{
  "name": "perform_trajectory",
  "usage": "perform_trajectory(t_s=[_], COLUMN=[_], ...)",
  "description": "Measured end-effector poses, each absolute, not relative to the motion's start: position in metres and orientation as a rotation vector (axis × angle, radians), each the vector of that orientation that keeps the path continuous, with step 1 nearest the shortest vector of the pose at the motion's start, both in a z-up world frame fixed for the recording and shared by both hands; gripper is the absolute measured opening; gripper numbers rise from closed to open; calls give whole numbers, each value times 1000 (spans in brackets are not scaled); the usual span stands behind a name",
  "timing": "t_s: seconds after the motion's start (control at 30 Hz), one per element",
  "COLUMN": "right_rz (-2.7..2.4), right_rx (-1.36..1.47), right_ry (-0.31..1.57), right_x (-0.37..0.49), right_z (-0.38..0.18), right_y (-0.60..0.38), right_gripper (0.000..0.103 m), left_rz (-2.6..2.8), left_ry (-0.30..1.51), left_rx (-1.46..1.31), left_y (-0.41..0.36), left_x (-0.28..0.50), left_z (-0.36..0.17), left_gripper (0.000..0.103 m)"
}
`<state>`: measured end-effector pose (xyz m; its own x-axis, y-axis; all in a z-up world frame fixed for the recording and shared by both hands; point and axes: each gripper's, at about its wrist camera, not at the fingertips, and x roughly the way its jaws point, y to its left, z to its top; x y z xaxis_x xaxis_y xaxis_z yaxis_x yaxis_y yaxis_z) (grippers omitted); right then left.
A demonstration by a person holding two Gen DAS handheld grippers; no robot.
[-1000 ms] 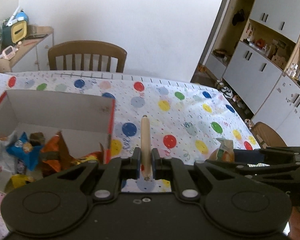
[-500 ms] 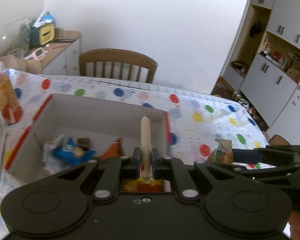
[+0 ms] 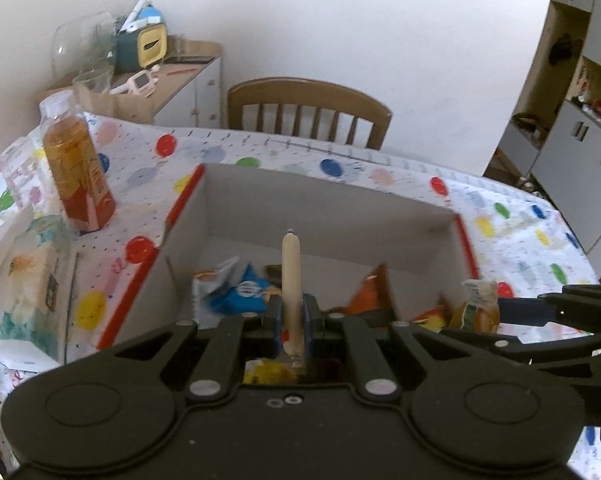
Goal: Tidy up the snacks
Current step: 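Carry the wooden stick and wrapped cake over the red box, then open both tools to drop the stick and cake into the box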
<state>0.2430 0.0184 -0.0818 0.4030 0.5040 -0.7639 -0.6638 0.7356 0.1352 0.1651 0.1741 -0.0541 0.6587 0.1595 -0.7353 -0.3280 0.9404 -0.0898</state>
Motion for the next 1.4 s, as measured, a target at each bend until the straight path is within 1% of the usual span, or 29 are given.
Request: perform_trajectory(t_s=[0.2, 0.4, 0.63, 0.77, 0.8, 0.93, 1.03, 1.1, 1.13, 1.2, 1.23, 1.3, 1.37, 1.4], right_rz=[744, 730, 737, 744, 749, 750, 752, 753, 754, 757, 759, 763, 769, 769], right_rx=[-280, -299, -284, -286, -287, -284, -270, -256, -248, -231, -225, -214, -196, -185], right_ry=[883, 909, 897, 892, 890, 877, 849, 839, 840, 843, 840, 835, 830, 827], right_x=[246, 252, 252, 249, 248, 245, 242, 242, 242, 242, 242, 240, 239, 238], right_z=[-97, -109, -108, -107, -107, -105, -102, -99, -97, -94, -92, -89, -86, -84], right_y=[34, 38, 36, 34, 34, 32, 27, 24, 22, 17, 15, 10, 5, 2], right_gripper=[53, 53, 54, 57, 58, 58, 66, 68, 68, 68, 68, 68, 71, 74], left_rz=[276, 257, 212, 197, 201, 210, 214, 217, 219, 225, 225, 226, 226, 226], left_ry=[833, 870, 917, 952, 957, 971, 970, 962, 959, 949, 943, 934, 920, 914], left_rx=[-238, -213, -205, -216, -222, -248, -256, -256, -251, -241, -237, -227, -220, -218], left_y=[193, 195, 186, 184, 186, 190, 191, 191, 190, 188, 188, 187, 186, 185], left_x=[177, 192, 200, 202, 203, 201, 200, 198, 197, 194, 192, 190, 186, 185], left_z=[-70, -86, -104, -111, -111, -114, -113, -111, -110, -106, -105, -101, -97, -95], left_gripper=[7, 7, 7, 9, 11, 16, 23, 33, 35, 43, 45, 54, 59, 62])
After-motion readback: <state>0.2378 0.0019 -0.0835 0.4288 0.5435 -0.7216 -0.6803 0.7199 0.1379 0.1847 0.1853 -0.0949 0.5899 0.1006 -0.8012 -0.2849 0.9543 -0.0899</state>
